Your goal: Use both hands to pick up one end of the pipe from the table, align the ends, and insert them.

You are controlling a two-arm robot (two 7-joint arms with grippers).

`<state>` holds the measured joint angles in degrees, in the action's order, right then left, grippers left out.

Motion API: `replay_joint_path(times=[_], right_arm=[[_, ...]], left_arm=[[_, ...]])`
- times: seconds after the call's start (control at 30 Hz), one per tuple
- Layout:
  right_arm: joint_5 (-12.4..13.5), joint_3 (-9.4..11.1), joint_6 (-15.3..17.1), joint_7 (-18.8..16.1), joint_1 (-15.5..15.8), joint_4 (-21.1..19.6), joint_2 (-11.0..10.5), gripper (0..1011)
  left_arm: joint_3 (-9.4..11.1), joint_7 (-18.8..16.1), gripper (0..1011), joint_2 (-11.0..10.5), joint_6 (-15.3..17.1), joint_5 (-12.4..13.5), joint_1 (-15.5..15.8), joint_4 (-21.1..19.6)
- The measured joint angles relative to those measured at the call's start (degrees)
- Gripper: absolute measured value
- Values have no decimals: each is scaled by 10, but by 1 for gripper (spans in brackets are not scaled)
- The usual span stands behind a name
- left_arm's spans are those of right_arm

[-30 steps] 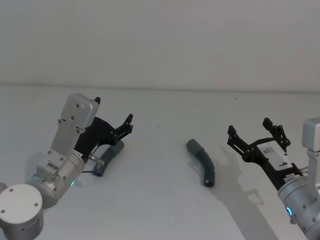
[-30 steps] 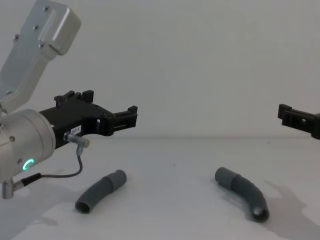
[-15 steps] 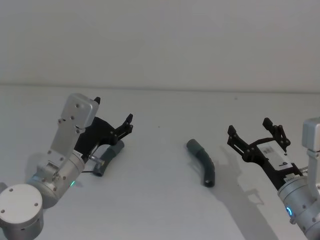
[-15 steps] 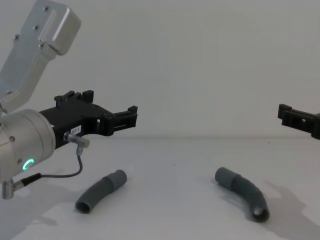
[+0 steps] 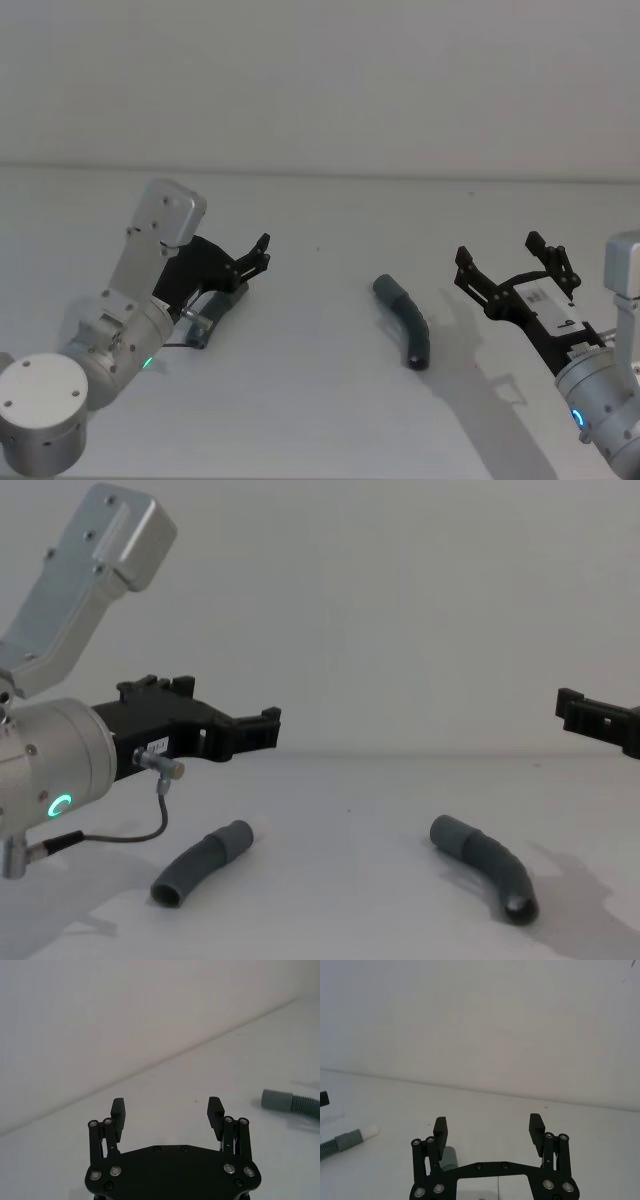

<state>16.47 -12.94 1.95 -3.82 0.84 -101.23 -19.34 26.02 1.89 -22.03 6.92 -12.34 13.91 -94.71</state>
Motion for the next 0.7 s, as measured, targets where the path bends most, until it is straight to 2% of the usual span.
replay_joint_path(times=[0.47,0.57,0.7], right_arm=[[0,0,0,0,0,0,0,1001],[0,0,0,0,0,0,0,1001],[0,0,0,0,0,0,0,1001]], left_arm=[[-8,23,1000,-16,125,-21,5,-23],[-11,31,1000,-22,162,-27,9,-24],[-12,38,1000,-27,183,-29,14,-22]])
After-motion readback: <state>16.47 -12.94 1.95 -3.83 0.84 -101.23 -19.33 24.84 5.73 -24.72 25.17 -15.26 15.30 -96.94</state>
